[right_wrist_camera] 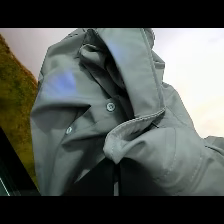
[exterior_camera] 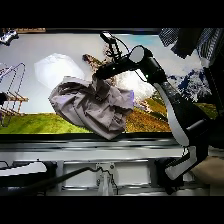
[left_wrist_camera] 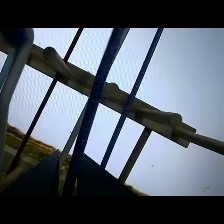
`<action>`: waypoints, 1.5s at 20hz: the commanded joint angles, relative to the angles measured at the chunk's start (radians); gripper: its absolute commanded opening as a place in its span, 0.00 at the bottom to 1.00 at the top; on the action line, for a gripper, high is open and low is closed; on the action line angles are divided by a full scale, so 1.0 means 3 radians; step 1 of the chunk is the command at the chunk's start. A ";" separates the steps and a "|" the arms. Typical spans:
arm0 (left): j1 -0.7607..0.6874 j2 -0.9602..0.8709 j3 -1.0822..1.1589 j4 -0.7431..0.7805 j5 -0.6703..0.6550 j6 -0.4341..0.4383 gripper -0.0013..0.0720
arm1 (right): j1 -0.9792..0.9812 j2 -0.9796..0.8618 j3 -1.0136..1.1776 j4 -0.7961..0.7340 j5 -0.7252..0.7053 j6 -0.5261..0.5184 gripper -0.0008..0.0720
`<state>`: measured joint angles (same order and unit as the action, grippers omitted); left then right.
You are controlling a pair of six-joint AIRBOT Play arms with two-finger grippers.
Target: Fold the clothes and pants, and hang the long-sleeved shirts on hangers.
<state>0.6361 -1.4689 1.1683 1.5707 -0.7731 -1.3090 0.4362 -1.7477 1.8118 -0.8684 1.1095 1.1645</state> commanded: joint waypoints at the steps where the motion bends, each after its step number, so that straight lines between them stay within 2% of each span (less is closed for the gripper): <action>1: -0.0009 -0.0005 0.0057 -0.0004 0.0092 -0.0009 0.09 | 0.0004 0.0001 0.0003 0.0004 0.0006 0.0005 0.05; 3: -0.0034 0.0048 0.0092 -0.0003 0.0092 -0.0005 0.04 | 0.0004 0.0001 0.0003 0.0005 0.0005 0.0005 0.05; 11: -0.0317 0.0402 0.0117 -0.0006 0.0064 0.0028 0.04 | 0.0004 0.0001 0.0003 0.0034 0.0145 0.0015 0.05; 15: -0.0543 0.0829 0.0117 -0.0043 0.0058 0.0027 0.04 | 0.0003 0.0001 0.0003 0.0024 0.0094 0.0015 0.05; 19: -0.0716 0.1383 0.0117 -0.0306 0.0037 0.0028 0.04 | 0.0003 0.0001 0.0003 -0.0003 -0.0008 0.0015 0.05; 23: -0.0963 0.1928 0.0020 -0.0609 -0.0437 0.0025 0.04 | 0.0001 0.0001 0.0004 -0.0005 -0.0053 0.0014 0.05; 26: -0.1417 0.2413 -0.0294 -0.0900 -0.1025 0.0025 0.04 | -0.0009 0.0001 0.0004 -0.0053 -0.0067 0.0013 0.05; 30: -0.2089 0.3127 -0.0844 -0.0827 -0.1578 0.0027 0.04 | -0.0022 0.0014 0.0004 -0.0122 0.0027 0.0014 0.05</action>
<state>0.1322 -0.6701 1.0153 1.3369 -1.0912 -1.3018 0.4320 -1.7458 1.8118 -0.8925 1.1000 1.1683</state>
